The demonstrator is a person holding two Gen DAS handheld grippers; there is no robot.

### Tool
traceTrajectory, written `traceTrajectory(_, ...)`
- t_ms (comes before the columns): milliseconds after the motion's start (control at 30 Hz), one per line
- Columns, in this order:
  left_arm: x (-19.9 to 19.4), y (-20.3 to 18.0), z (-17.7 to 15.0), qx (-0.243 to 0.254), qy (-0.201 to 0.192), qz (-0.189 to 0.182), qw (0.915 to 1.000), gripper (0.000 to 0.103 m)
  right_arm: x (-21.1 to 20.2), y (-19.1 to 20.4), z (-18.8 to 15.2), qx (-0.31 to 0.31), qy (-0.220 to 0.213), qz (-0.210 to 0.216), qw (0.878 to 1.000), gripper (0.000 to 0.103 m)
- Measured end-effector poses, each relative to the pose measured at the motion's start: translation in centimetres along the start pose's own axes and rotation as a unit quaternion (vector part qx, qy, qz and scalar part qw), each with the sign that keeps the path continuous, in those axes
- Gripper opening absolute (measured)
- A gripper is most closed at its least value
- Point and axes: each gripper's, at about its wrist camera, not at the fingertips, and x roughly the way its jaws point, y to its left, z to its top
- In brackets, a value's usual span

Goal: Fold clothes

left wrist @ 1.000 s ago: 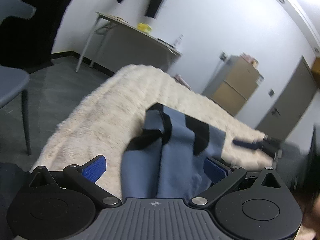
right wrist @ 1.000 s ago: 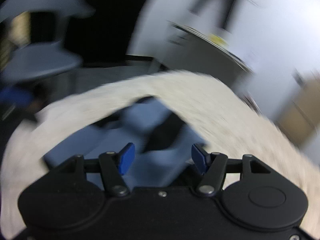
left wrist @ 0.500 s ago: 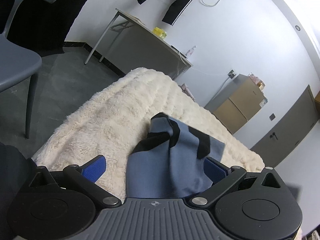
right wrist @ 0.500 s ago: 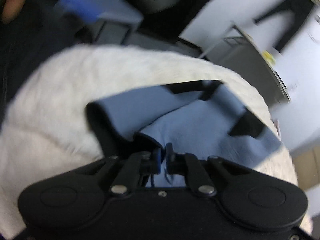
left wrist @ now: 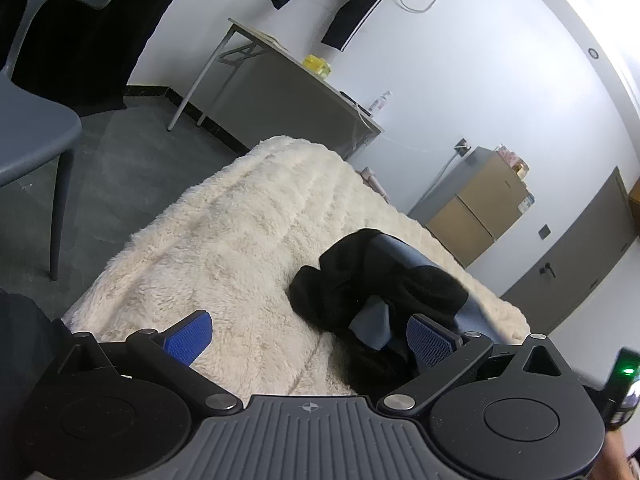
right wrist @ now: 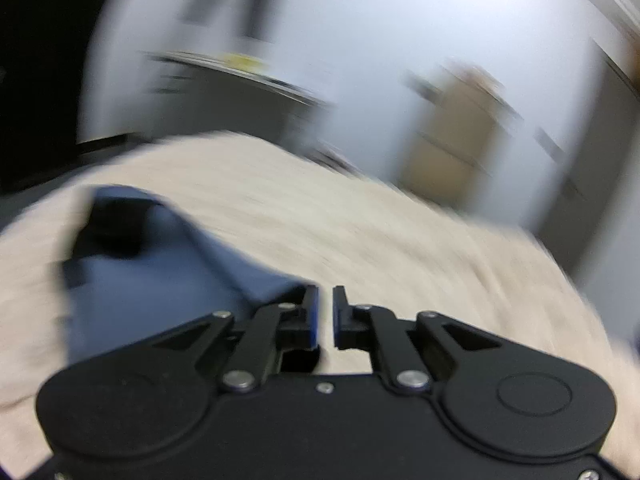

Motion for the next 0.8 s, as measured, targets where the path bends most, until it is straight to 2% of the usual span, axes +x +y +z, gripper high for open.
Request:
traceTrajectory(67,0.0,-0.1,0.0,0.002,0.000,0.000,1.0000,0.103,1.1,-1.4,-1.4,0.043,0.041,0.011,0.998,0.017)
traceTrajectory(100,0.1,-0.2,0.0,0.003,0.000,0.000,1.0000,0.103,1.1,-1.5,-2.1,0.049,0.047,0.019,0.998,0.018)
traceTrajectory(133,0.1,-0.2,0.0,0.003,0.001,0.000,1.0000,0.103,0.6,-0.7,-3.0,0.039,0.043,0.054,0.997,0.023)
traceTrajectory(167,0.2,-0.2,0.0,0.003,0.002,0.000,1.0000,0.103,0.1,0.0,-4.0,0.029,0.038,0.089,0.995,0.033)
traceTrajectory(200,0.3,-0.2,0.0,0.003,0.003,0.000,1.0000,0.103,-0.3,0.3,-4.5,0.029,0.038,0.106,0.993,0.037)
traceTrajectory(233,0.4,-0.2,0.0,0.005,0.005,0.000,1.0000,0.103,-0.4,1.2,-5.2,0.039,0.045,0.142,0.988,0.040)
traceTrajectory(267,0.4,-0.3,0.0,0.007,0.007,0.000,1.0000,0.103,-0.5,2.0,-6.0,0.050,0.051,0.178,0.981,0.040)
traceTrajectory(300,0.5,-0.4,0.0,0.009,0.008,0.000,0.9999,0.103,-0.7,1.7,-6.1,0.054,0.054,0.189,0.979,0.040)
traceTrajectory(367,0.3,-0.4,-0.1,0.013,0.008,0.001,0.9999,0.103,-0.2,3.5,-7.0,0.069,0.064,0.225,0.970,0.042)
traceTrajectory(400,0.3,-0.4,-0.1,0.013,0.007,0.001,0.9999,0.103,-0.8,2.9,-7.3,0.073,0.067,0.231,0.968,0.042)
traceTrajectory(500,0.3,-0.2,-0.1,0.006,0.007,0.002,1.0000,0.103,-0.6,4.7,-8.6,0.091,0.098,0.258,0.957,0.046)
traceTrajectory(700,0.4,-0.4,-0.1,0.012,0.009,0.000,0.9999,0.103,1.1,6.5,-10.3,0.148,0.138,0.313,0.928,0.052)
traceTrajectory(733,0.4,-0.5,-0.1,0.015,0.009,0.000,0.9999,0.103,1.0,6.7,-10.3,0.151,0.147,0.324,0.922,0.052)
traceTrajectory(800,0.4,-0.6,-0.1,0.017,0.010,-0.001,0.9998,0.103,0.7,7.0,-10.0,0.150,0.148,0.333,0.919,0.050)
